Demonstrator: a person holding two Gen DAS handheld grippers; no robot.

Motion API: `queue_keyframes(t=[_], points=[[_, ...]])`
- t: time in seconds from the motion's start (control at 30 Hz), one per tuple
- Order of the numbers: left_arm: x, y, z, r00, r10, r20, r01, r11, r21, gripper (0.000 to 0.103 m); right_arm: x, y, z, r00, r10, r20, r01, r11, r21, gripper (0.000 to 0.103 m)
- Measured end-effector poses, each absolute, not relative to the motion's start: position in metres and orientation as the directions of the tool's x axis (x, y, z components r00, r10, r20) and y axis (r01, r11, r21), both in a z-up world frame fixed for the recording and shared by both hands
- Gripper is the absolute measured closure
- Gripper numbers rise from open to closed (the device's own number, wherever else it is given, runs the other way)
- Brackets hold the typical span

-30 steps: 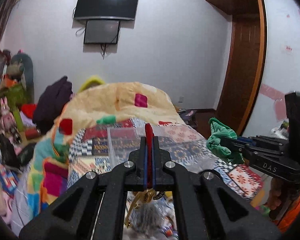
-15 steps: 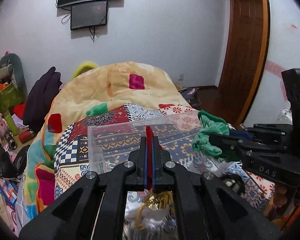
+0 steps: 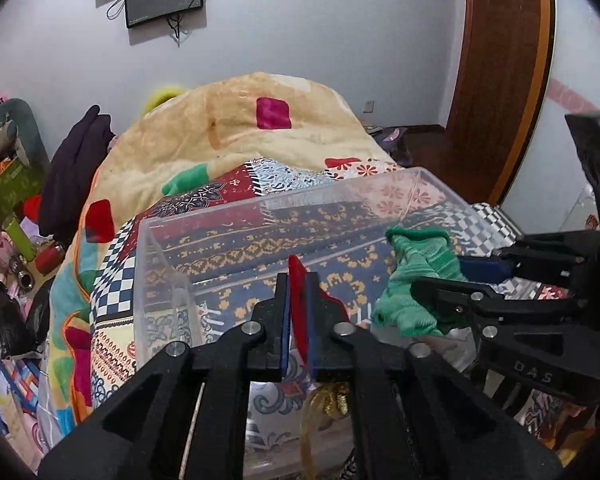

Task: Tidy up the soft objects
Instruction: 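Carry the red pouch and green glove over the clear box while both tools release them inside, then grasp the braided bracelet with the left tool while the right tool grasps the black-strapped white mask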

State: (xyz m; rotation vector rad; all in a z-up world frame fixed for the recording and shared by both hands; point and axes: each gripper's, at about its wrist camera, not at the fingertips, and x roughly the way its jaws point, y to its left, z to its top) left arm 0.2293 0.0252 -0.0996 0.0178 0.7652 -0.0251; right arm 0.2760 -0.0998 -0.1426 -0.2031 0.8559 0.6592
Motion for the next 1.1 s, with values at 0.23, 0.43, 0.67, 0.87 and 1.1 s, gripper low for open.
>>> queue_keyframes(t=[0.23,0.43,0.67,0.87,1.1], points=[[0.212,0.028,-0.081,0.760,-0.026,-0.649,0.021,1.000,-0.015,0.058,0.270,-0.112,-0.127,0.508,0.476,-0.718,-0.600,0.793,0.101,0.057],[0.177,0.026,-0.055,0.811,-0.035,-0.583,0.031,0.999,-0.018,0.040,0.249,-0.130,-0.103,0.581,0.494,-0.647,-0.586,0.805,0.088,0.040],[0.135,0.024,-0.055,0.832,-0.055,-0.552,0.043,0.998,-0.036,0.025,0.218,-0.149,-0.091,0.636,0.509,-0.580,-0.589,0.806,0.062,0.022],[0.117,0.024,-0.082,0.818,-0.065,-0.571,0.040,0.998,-0.056,0.024,0.203,-0.164,-0.108,0.635,0.502,-0.587,-0.572,0.817,0.079,0.021],[0.125,0.021,-0.120,0.769,-0.080,-0.634,0.029,0.996,-0.089,0.033,0.213,-0.177,-0.152,0.567,0.484,-0.667,-0.528,0.835,0.158,0.022]])
